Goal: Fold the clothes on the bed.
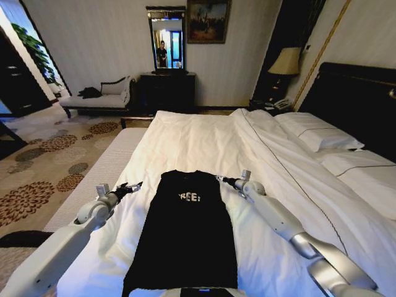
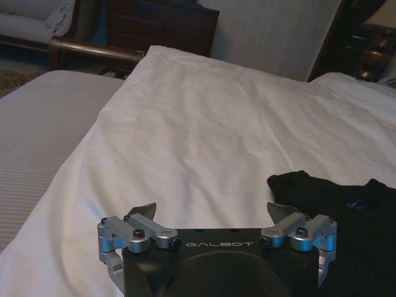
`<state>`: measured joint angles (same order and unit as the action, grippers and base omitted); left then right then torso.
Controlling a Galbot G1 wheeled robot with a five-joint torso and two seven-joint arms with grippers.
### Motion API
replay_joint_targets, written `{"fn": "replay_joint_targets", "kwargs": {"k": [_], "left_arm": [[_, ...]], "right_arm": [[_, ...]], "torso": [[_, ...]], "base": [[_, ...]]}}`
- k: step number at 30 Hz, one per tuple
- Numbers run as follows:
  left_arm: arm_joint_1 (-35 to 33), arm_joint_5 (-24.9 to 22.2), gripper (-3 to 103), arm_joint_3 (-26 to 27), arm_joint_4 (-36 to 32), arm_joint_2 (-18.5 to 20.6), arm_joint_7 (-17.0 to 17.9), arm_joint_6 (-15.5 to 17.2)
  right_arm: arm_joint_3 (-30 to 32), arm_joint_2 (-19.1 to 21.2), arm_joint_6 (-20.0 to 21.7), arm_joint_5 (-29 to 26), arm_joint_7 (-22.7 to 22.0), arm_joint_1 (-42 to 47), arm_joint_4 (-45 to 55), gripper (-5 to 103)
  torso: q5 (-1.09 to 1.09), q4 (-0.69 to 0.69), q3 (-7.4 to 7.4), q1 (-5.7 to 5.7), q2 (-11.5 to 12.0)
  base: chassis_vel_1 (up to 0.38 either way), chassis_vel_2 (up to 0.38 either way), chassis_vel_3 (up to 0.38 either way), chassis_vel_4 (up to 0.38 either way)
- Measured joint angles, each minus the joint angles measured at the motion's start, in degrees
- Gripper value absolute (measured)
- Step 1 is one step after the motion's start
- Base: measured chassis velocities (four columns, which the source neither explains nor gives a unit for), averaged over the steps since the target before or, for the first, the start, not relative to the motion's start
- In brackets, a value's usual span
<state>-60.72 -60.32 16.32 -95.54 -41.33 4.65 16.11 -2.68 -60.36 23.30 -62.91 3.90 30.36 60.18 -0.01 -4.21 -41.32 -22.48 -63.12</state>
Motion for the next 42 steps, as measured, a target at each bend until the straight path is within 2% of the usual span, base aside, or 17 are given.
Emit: {"fn": "replay_joint_targets", "kwargs": {"k": [7, 8, 16, 18, 19, 22, 23, 25, 27, 28, 32, 34, 36, 37, 39, 42], "left_arm": [[-0.1, 0.7, 100, -0.1, 0.0, -1.0, -0.3, -0.2], [0.0, 0.7, 100, -0.3, 0.0, -1.1, -0.3, -0.2], [1.6, 0.7, 100, -1.1, 1.9, -2.1, -0.3, -0.2], [2.2, 0.8, 100, -1.4, 2.7, -2.7, -0.6, -0.2], [2.2, 0.8, 100, -1.4, 2.7, -2.7, -0.6, -0.2], [3.8, 0.9, 100, -2.6, 4.1, -3.8, -0.8, -0.2], [3.8, 0.9, 100, -2.6, 4.1, -3.8, -0.8, -0.2], [5.7, 0.7, 100, -4.0, 5.4, -4.7, -0.8, -0.2], [7.0, 0.5, 100, -5.0, 6.2, -5.2, -0.8, -0.2], [8.4, 0.2, 100, -6.2, 7.1, -5.8, -0.8, -0.1], [15.0, -0.9, 100, -10.8, 11.4, -9.2, -0.8, 0.0], [16.8, -1.3, 100, -12.1, 12.7, -10.2, -0.9, 0.0], [20.3, -1.6, 100, -14.3, 15.7, -12.3, -0.9, 0.1], [20.3, -1.6, 100, -14.3, 15.7, -12.3, -0.9, 0.1], [23.6, -2.1, 100, -16.5, 19.8, -14.8, -0.9, 0.2], [27.7, -3.8, 100, -18.2, 26.2, -18.3, -0.5, 1.3]], "right_arm": [[0.6, -1.5, 0.1, -0.5, 0.7, 0.4, -0.4, 100], [0.7, -2.0, 0.2, -0.6, 1.0, 0.2, -0.6, 103], [0.5, -4.1, 0.2, 0.1, 1.7, -1.2, -3.9, 92], [0.3, -4.4, 0.2, 0.7, 2.3, -1.5, -4.9, 82], [0.3, -4.4, 0.2, 0.7, 2.3, -1.5, -4.9, 82], [0.0, -4.9, 0.2, 1.2, 2.7, -1.8, -5.5, 65], [0.0, -4.9, 0.2, 1.2, 2.7, -1.8, -5.5, 65], [-0.1, -5.4, 0.2, 1.3, 2.7, -1.9, -5.6, 54], [-0.1, -5.5, 0.2, 1.3, 2.7, -2.0, -5.7, 54], [-0.1, -5.6, 0.2, 1.3, 2.7, -2.0, -5.7, 49], [-0.1, -5.4, 0.2, 1.3, 2.7, -1.9, -5.3, 27], [-0.1, -5.3, 0.2, 1.3, 2.6, -1.8, -5.2, 27], [-0.1, -5.2, 0.3, 1.3, 2.4, -1.8, -5.2, 16], [-0.1, -5.2, 0.3, 1.3, 2.4, -1.8, -5.2, 16], [-0.3, -5.1, 0.3, 1.4, 2.3, -1.8, -5.5, 5], [-0.4, -5.1, 0.3, 1.5, 2.4, -2.1, -5.9, 1]], "torso": [[0.01, 0.02, 0.0, 0.0, 0.0], [0.0, 0.01, 0.0, 0.0, 0.0], [0.0, 0.01, 0.0, 0.0, 0.0], [0.0, 0.0, 0.0, 0.0, 0.0], [0.0, 0.0, 0.0, 0.0, 0.0], [0.01, 0.01, 0.0, 0.0, 0.0], [0.01, 0.01, 0.0, 0.0, 0.0], [0.01, 0.02, 0.0, 0.0, 0.0], [0.01, 0.02, 0.0, 0.0, 0.0], [0.01, 0.02, 0.0, 0.0, 0.0], [0.02, 0.0, 0.0, 0.0, 0.0], [0.01, 0.0, -0.01, 0.0, 0.0], [0.03, -0.01, 0.0, 0.0, 0.0], [0.03, -0.01, 0.0, 0.0, 0.0], [0.02, 0.01, -0.01, 0.0, 0.0], [0.02, 0.01, -0.01, -0.01, 0.0]], "base": [[0.0, 0.0, 0.0, 0.0], [0.0, 0.0, 0.0, 0.0], [0.0, 0.0, 0.0, 0.0], [0.0, 0.0, 0.0, 0.0], [0.0, 0.0, 0.0, 0.0], [0.0, 0.0, 0.0, 0.0], [0.0, 0.0, 0.0, 0.0], [0.0, 0.0, 0.0, 0.0], [0.0, 0.0, 0.0, 0.0], [0.0, 0.0, 0.0, 0.0], [0.0, 0.0, 0.0, 0.0], [0.0, 0.0, 0.0, 0.0], [0.0, 0.0, 0.0, 0.0], [0.0, 0.0, 0.0, 0.0], [0.0, 0.0, 0.0, 0.0], [0.0, 0.0, 0.0, 0.0]]}}
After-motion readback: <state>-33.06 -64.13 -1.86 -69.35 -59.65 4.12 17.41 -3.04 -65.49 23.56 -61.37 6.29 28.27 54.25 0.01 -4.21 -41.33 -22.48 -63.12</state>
